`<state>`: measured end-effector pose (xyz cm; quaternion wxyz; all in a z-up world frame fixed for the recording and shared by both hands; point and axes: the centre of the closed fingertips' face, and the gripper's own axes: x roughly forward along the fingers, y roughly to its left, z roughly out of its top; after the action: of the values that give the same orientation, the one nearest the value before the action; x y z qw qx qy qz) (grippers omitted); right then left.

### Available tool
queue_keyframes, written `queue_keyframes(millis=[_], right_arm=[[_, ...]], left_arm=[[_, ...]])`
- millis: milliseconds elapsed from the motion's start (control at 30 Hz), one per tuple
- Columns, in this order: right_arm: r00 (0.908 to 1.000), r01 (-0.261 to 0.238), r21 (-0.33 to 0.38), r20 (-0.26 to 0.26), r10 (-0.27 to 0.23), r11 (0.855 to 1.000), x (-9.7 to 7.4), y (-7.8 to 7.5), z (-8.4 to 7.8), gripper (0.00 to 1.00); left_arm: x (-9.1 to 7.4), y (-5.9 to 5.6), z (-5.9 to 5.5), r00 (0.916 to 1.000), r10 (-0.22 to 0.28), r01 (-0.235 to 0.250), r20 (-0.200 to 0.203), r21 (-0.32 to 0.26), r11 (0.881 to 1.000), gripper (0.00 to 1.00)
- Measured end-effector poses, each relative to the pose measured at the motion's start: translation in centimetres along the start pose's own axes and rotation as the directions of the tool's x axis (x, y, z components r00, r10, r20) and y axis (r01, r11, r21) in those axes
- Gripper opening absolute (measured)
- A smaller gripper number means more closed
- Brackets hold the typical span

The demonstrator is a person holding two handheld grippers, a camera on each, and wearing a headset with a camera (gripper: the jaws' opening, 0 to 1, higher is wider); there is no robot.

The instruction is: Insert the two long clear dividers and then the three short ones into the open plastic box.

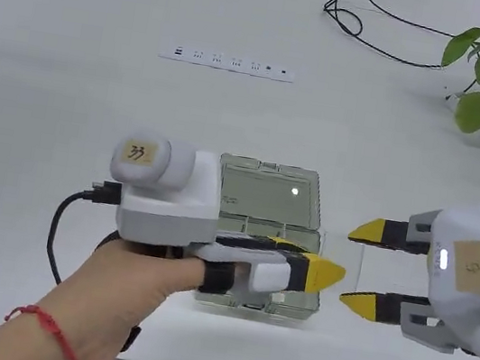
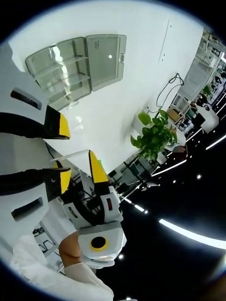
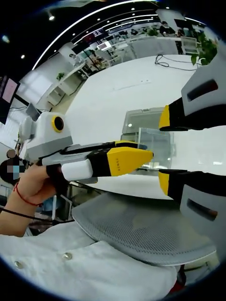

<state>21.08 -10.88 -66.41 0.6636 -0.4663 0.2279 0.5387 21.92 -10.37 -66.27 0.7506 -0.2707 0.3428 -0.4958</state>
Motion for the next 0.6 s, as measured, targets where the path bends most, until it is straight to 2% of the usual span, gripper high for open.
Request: queue_keyframes(millis=[167,467,600], right_arm=[[1.0000,-0.001,0.000,0.004,0.001,1.000,-0.17,0.16,0.28,0.33],[1.0000,-0.001,-0.009,-0.004,0.001,1.000,-0.20,0.45,0.31,0.33],[1.0000,-0.003,-0.014,-0.006,0.003,1.000,-0.14,0.60,0.28,0.33]], left_arm=[[0.19,-0.16,-0.19,0.9999,-0.013,0.013,-0.007,-0.010,1.000,0.10],[0.36,-0.67,-0.64,0.9989,-0.042,0.041,-0.020,-0.023,0.999,0.00],[0.38,-0.78,-0.78,0.9985,-0.050,0.050,-0.020,-0.030,0.998,0.00]])
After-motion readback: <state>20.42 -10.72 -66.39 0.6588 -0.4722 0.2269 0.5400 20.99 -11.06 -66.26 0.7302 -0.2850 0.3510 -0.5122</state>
